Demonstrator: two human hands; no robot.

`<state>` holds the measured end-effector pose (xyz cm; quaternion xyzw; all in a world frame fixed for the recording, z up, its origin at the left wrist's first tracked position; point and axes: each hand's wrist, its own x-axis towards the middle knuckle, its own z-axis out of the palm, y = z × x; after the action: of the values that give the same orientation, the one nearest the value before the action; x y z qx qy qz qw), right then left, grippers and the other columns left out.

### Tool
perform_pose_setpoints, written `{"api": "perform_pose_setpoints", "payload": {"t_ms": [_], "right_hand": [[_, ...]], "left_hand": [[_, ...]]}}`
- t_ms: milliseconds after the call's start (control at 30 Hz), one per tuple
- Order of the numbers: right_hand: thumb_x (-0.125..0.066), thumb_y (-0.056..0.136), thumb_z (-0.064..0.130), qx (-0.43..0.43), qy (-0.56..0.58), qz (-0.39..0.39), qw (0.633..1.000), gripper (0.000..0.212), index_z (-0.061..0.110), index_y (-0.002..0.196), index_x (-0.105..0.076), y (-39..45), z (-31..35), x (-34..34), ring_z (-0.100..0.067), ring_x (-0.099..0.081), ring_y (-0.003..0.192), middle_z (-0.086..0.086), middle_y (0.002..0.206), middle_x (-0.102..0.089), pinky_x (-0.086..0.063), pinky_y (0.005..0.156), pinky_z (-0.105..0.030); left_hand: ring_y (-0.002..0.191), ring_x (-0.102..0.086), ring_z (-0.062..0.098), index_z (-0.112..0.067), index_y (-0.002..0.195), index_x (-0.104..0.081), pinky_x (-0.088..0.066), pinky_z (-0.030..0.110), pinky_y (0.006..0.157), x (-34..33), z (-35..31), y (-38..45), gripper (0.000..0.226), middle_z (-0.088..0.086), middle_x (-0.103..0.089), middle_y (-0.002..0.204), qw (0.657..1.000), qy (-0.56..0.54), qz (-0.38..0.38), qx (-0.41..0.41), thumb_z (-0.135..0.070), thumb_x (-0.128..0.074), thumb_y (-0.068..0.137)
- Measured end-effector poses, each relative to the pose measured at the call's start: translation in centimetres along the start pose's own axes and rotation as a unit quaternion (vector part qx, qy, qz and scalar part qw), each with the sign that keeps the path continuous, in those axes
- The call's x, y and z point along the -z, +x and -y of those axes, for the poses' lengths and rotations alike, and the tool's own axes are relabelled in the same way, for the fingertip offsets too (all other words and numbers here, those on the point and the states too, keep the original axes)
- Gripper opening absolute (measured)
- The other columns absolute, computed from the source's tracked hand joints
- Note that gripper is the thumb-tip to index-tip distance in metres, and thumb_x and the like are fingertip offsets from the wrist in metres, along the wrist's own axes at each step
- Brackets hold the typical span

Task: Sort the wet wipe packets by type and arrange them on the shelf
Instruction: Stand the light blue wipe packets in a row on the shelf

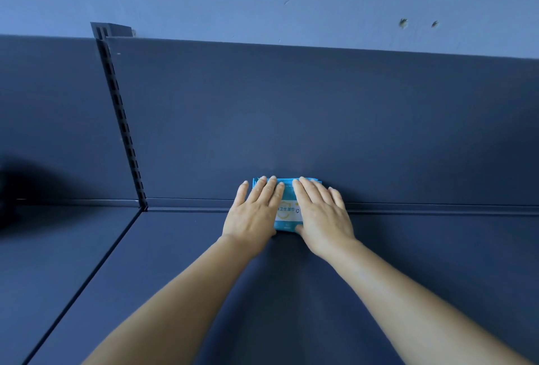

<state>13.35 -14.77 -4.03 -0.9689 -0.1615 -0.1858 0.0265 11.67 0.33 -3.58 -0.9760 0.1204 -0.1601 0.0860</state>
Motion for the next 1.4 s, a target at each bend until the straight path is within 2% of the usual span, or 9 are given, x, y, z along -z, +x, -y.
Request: {"api": "perform_pose_setpoints", "payload": {"t_ms": [167, 300, 467, 567, 1000, 1300, 1400], "right_hand": [[-0.057, 0.093, 0.033, -0.011, 0.008, 0.004, 1.000, 0.083, 0.020, 0.152, -0.001, -1.0, 0.3, 1.0, -0.013, -0.001, 0.147, 0.007, 0.160, -0.003, 0.000, 0.118, -0.033], [-0.060, 0.090, 0.040, -0.035, 0.020, 0.021, 0.999, 0.084, 0.018, 0.152, -0.008, -2.8, -0.2, 2.3, -0.015, -0.009, 0.146, 0.005, 0.157, -0.012, -0.005, 0.119, -0.032], [-0.060, 0.090, 0.041, -0.080, 0.034, 0.029, 0.996, 0.083, 0.019, 0.152, -0.009, -6.5, -1.6, 4.5, -0.015, -0.010, 0.145, 0.005, 0.157, -0.014, -0.007, 0.117, -0.029], [-0.059, 0.091, 0.040, -0.115, 0.029, 0.034, 0.992, 0.083, 0.019, 0.152, -0.008, -9.5, -3.0, 6.0, -0.015, -0.009, 0.146, 0.005, 0.158, -0.013, -0.006, 0.117, -0.027], [-0.054, 0.092, 0.046, -0.303, -0.014, 0.006, 0.953, 0.080, 0.019, 0.152, -0.009, -26.9, -11.5, 13.4, -0.015, -0.009, 0.145, 0.004, 0.158, -0.013, -0.009, 0.118, -0.030], [-0.054, 0.092, 0.044, -0.403, -0.037, 0.022, 0.914, 0.077, 0.018, 0.151, -0.011, -45.2, -15.6, 18.0, -0.019, -0.013, 0.144, 0.002, 0.157, -0.015, -0.011, 0.116, -0.032], [-0.054, 0.092, 0.043, -0.436, -0.038, 0.031, 0.898, 0.076, 0.017, 0.151, -0.013, -52.0, -16.3, 19.5, -0.019, -0.016, 0.142, 0.001, 0.156, -0.018, -0.012, 0.114, -0.030]], "left_hand": [[0.148, 0.006, 0.021, -0.011, 0.152, 0.003, 0.005, 0.039, 0.118, 0.8, -0.6, -0.7, 0.080, 0.004, 0.006, 0.160, 0.999, -0.033, -0.012, -0.011, -0.043, -0.046, 0.096], [0.147, -0.001, 0.022, -0.011, 0.152, -0.001, -0.002, 0.033, 0.118, 1.5, -1.7, -1.3, 0.076, 0.005, -0.002, 0.160, 0.997, -0.071, -0.015, -0.037, -0.040, -0.045, 0.097], [0.145, -0.010, 0.020, -0.012, 0.151, -0.006, -0.011, 0.030, 0.117, 2.4, -4.7, -1.8, 0.078, 0.003, -0.013, 0.157, 0.988, -0.131, -0.024, -0.076, -0.040, -0.052, 0.094], [0.145, -0.011, 0.018, -0.013, 0.151, -0.007, -0.012, 0.028, 0.117, 3.3, -7.4, -2.2, 0.080, 0.002, -0.015, 0.156, 0.980, -0.159, -0.036, -0.112, -0.040, -0.054, 0.092], [0.145, -0.012, 0.019, -0.013, 0.151, -0.009, -0.011, 0.031, 0.119, 9.2, -23.9, -7.4, 0.075, 0.001, -0.017, 0.156, 0.928, -0.232, -0.044, -0.288, -0.042, -0.050, 0.094], [0.142, -0.021, 0.019, -0.013, 0.150, -0.014, -0.016, 0.030, 0.116, 12.7, -38.1, -17.3, 0.074, 0.001, -0.023, 0.154, 0.889, -0.256, -0.025, -0.380, -0.045, -0.049, 0.093], [0.143, -0.018, 0.018, -0.013, 0.151, -0.013, -0.014, 0.028, 0.117, 13.6, -42.8, -21.7, 0.075, 0.002, -0.022, 0.155, 0.874, -0.263, -0.010, -0.409, -0.045, -0.048, 0.093]]}}
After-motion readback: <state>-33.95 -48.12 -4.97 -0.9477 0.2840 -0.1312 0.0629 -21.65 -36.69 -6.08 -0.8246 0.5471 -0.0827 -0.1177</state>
